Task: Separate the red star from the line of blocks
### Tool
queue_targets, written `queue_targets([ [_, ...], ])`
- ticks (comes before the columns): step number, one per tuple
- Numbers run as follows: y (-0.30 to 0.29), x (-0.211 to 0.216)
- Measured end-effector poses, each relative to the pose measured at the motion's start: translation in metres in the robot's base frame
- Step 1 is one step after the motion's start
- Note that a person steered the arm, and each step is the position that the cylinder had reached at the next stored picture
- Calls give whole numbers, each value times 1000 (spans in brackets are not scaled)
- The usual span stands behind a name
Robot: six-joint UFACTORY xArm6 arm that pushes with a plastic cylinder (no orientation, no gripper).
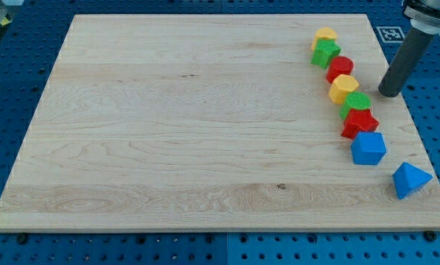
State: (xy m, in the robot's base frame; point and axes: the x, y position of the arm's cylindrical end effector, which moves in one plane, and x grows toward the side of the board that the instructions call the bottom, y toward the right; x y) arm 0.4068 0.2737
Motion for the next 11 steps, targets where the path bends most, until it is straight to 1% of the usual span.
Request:
queue_targets([
  [1, -8, 23],
  [2, -27, 32],
  [3, -40, 32],
  [4, -41, 32],
  [6, -55, 64],
  [7, -57, 71],
  [11, -88, 62],
])
